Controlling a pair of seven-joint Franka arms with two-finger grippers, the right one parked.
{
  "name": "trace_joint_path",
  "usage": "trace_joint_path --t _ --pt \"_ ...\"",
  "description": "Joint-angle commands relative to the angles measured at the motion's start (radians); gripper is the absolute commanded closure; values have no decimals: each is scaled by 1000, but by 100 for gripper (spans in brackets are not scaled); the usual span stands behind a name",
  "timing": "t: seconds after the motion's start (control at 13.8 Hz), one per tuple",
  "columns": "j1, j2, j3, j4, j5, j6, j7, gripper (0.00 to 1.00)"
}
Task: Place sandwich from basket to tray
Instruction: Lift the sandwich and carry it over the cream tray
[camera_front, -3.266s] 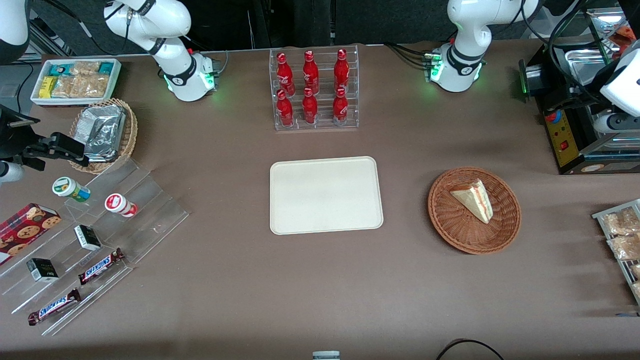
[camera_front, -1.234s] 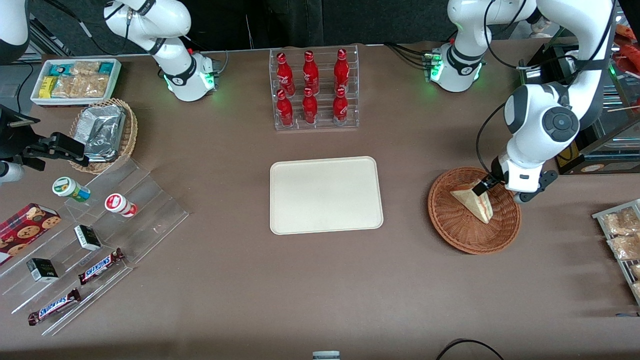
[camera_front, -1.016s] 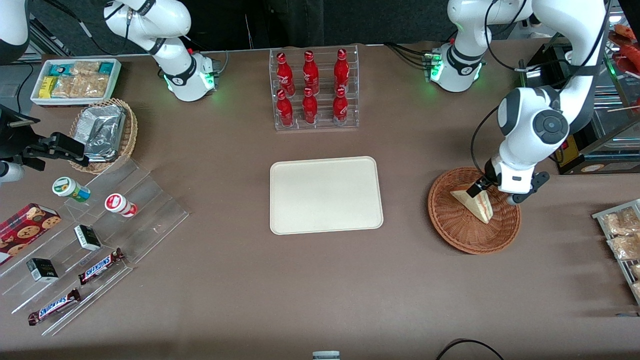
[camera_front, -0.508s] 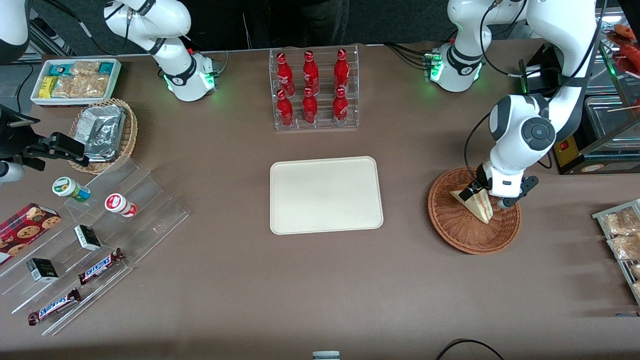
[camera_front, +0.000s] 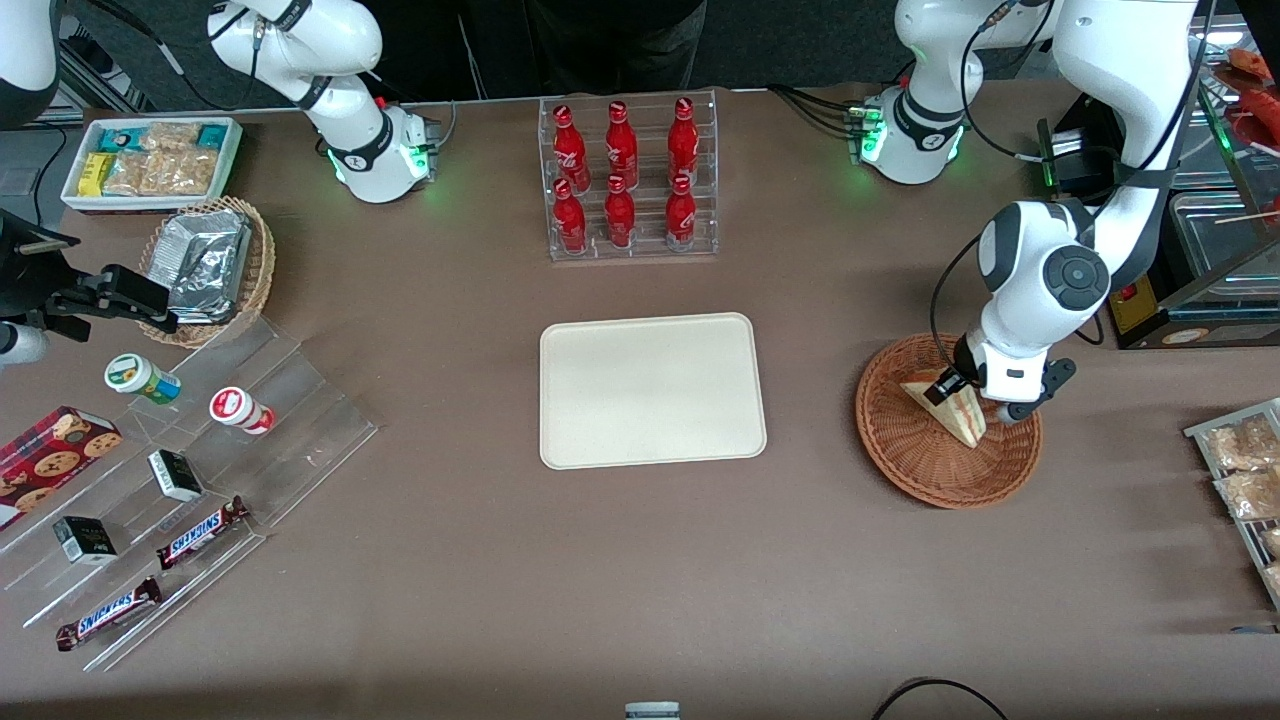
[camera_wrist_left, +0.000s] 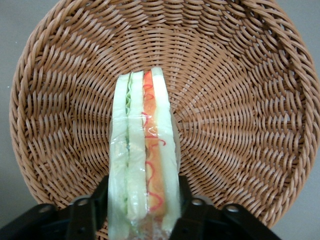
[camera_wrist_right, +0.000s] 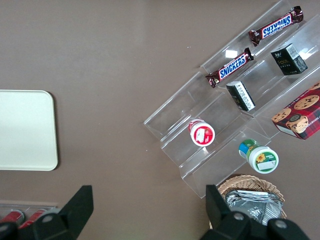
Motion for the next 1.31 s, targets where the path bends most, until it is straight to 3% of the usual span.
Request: trace_joint_path --t 0.0,0.36,0.58,0.8,1.09,1.23 --pt "10 -3 -7 -4 15 8 -11 99" --pt "6 -68 -8 66 18 -188 3 100" --pt "-7 -113 -29 227 67 -487 66 100" --pt "-18 -96 -132 416 65 -705 59 100" --pt "-61 -53 -230 511 42 -727 77 100" --pt "-95 9 -253 589 -11 -727 114 100"
